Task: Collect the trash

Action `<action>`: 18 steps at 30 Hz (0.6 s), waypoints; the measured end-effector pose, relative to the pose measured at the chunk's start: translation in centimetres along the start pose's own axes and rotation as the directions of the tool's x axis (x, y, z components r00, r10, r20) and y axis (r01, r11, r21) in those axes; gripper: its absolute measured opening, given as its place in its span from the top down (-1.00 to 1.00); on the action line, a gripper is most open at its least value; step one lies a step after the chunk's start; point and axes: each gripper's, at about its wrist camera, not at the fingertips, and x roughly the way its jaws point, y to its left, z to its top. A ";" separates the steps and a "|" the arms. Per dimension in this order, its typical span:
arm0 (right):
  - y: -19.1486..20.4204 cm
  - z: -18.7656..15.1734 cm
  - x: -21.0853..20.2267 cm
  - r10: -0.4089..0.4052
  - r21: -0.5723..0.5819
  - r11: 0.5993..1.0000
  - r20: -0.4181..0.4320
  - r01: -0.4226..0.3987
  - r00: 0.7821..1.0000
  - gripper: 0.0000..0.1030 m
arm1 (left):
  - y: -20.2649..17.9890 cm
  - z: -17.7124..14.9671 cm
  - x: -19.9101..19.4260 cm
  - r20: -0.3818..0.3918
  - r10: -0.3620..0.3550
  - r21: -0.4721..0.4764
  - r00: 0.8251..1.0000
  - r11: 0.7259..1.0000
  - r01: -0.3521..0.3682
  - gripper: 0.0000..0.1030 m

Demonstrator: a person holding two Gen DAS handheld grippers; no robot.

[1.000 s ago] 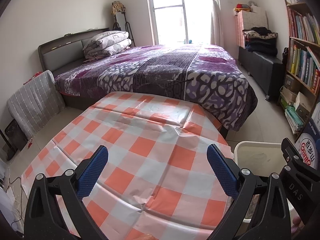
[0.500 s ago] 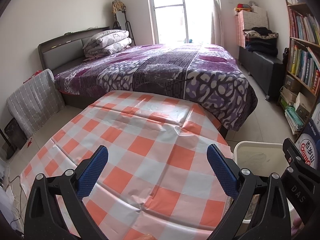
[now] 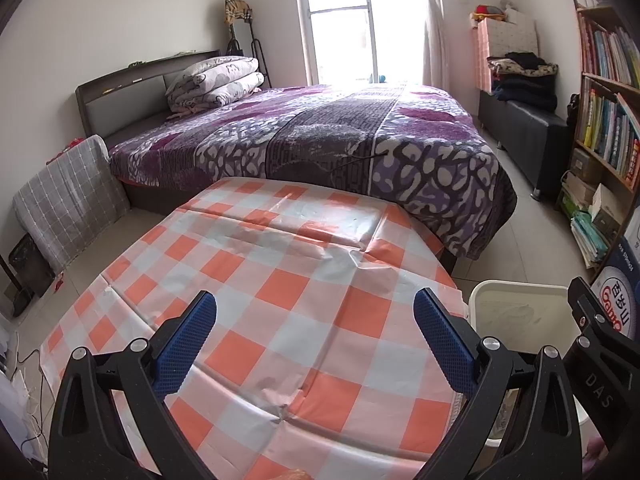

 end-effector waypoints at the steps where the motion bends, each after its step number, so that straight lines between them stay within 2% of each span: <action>1: 0.0 0.0 0.0 0.000 0.000 1.000 0.000 0.000 1.000 -0.86 | 0.0 0.0 0.0 0.000 0.000 -0.001 1.000 1.000 0.000 -0.87; 18: 0.0 0.0 0.0 0.000 0.000 1.000 0.000 0.000 1.000 -0.86 | 0.0 0.0 0.1 0.000 0.001 -0.001 1.000 1.000 -0.001 -0.87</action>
